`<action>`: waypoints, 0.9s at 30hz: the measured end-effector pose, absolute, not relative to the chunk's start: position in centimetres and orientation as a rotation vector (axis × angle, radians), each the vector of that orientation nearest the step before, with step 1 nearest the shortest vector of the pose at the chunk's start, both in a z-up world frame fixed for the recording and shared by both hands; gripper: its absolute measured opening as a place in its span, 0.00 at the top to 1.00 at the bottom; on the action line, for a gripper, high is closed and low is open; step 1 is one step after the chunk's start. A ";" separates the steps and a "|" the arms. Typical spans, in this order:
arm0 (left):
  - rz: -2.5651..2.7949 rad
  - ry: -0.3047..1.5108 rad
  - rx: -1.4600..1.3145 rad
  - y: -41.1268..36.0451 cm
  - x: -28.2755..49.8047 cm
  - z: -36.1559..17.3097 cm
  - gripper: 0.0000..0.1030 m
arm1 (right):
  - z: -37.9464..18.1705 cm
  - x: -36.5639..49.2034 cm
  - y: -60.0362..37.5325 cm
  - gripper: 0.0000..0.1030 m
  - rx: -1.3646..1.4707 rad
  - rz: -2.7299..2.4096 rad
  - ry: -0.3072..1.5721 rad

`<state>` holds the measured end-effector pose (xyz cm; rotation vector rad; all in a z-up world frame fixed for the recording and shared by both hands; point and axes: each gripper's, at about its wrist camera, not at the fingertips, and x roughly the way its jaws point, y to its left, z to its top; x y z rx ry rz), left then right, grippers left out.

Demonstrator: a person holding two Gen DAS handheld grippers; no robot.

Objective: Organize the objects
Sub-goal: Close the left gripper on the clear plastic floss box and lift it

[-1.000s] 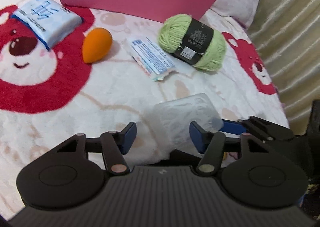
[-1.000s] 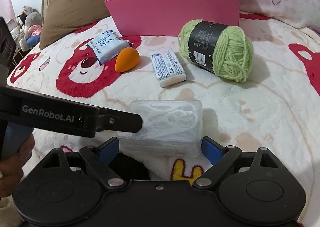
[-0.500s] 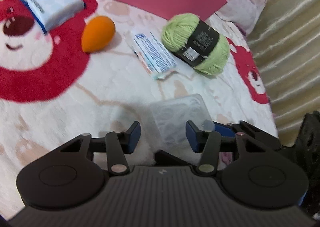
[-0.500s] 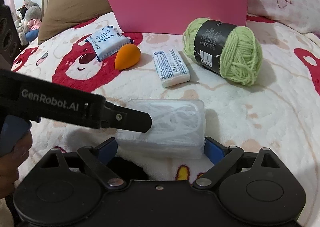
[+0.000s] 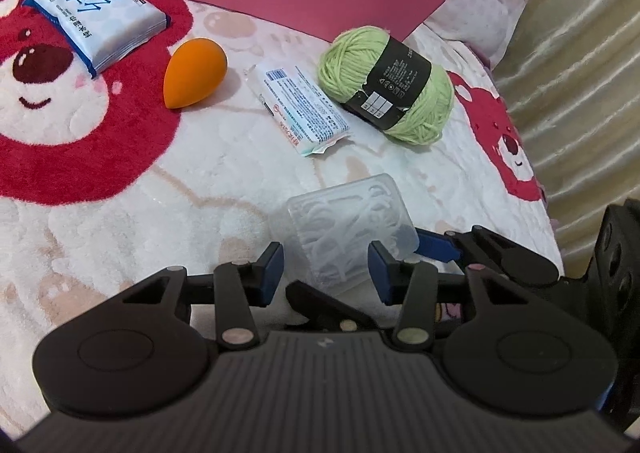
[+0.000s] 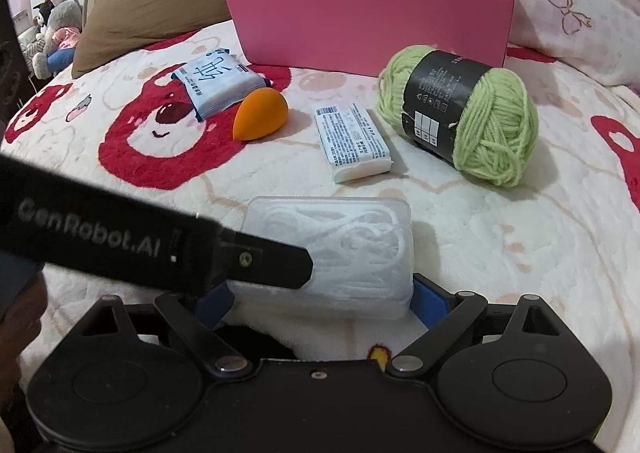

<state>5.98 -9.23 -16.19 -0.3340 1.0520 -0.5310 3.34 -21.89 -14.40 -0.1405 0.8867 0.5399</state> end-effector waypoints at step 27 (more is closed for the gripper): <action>-0.430 1.018 -0.373 -5.9 6.1 -10.3 0.56 | -9.6 3.2 -18.0 0.08 -0.217 0.554 0.836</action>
